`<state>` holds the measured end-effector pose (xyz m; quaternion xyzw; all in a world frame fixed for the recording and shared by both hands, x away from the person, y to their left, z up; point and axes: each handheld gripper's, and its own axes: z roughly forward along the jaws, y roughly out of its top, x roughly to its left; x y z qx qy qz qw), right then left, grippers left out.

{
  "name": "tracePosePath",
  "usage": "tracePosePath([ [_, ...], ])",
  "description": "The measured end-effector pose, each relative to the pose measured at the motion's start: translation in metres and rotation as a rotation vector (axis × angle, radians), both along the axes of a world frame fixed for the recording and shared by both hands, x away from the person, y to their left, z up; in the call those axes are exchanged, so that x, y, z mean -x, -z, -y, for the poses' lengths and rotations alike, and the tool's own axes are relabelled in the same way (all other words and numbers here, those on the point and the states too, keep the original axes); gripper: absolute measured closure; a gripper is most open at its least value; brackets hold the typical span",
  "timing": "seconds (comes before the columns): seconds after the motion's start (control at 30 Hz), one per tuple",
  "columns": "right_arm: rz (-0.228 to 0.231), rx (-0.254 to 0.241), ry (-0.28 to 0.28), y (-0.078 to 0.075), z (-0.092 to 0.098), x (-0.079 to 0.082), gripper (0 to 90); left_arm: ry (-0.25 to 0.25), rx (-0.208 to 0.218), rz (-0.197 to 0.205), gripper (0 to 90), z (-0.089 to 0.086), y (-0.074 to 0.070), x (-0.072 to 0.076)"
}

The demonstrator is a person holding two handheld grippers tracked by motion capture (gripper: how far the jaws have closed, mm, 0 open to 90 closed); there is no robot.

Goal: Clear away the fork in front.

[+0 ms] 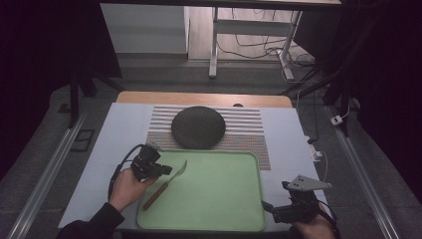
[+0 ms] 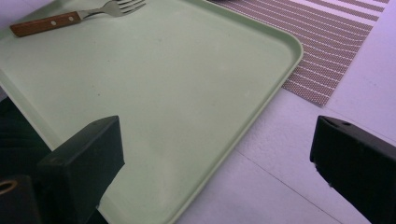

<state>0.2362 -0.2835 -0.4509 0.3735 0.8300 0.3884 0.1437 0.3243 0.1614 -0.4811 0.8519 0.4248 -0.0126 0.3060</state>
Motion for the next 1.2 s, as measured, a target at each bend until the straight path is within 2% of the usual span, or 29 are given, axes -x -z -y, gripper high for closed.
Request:
tracePosePath([
  [0.1,-0.008,-0.003,-0.005,0.000,0.000,0.000,2.3,0.015,0.020,0.007,88.3,0.004,0.000,-0.009],
  [0.2,-0.013,0.007,-0.013,0.001,-0.001,-0.001,1.9,0.043,0.012,0.023,88.3,0.010,0.001,-0.016],
  [0.33,-0.021,0.018,-0.021,0.001,-0.002,-0.001,1.9,0.047,-0.004,0.041,88.3,0.015,0.003,-0.023],
  [0.5,-0.024,0.019,-0.027,0.002,-0.002,-0.002,1.9,0.018,0.035,0.026,88.3,0.012,0.010,-0.032],
  [0.63,-0.030,0.030,-0.034,0.002,-0.004,-0.002,1.9,0.009,0.042,0.009,88.3,0.011,0.018,-0.036],
  [0.8,-0.031,0.031,-0.036,0.002,-0.004,-0.002,1.9,0.020,0.008,0.009,88.3,0.015,0.025,-0.036],
  [0.97,-0.036,0.030,-0.040,0.002,-0.004,-0.002,2.0,0.027,-0.003,0.011,88.3,0.019,0.026,-0.033],
  [1.03,-0.038,0.030,-0.041,0.002,-0.004,-0.002,2.0,0.052,-0.009,0.017,88.3,0.025,0.023,-0.030],
  [1.07,-0.039,0.031,-0.041,0.002,-0.004,-0.002,2.0,0.088,-0.011,0.022,88.3,0.034,0.022,-0.024],
  [1.13,-0.038,0.030,-0.040,0.002,-0.004,-0.002,2.0,0.103,-0.012,0.021,88.3,0.038,0.022,-0.022],
  [1.17,-0.038,0.030,-0.041,0.002,-0.004,-0.002,2.0,0.139,-0.028,0.020,88.3,0.049,0.023,-0.017],
  [1.2,-0.039,0.030,-0.040,0.002,-0.004,-0.002,2.0,0.139,-0.028,0.020,88.3,0.049,0.023,-0.017],
])
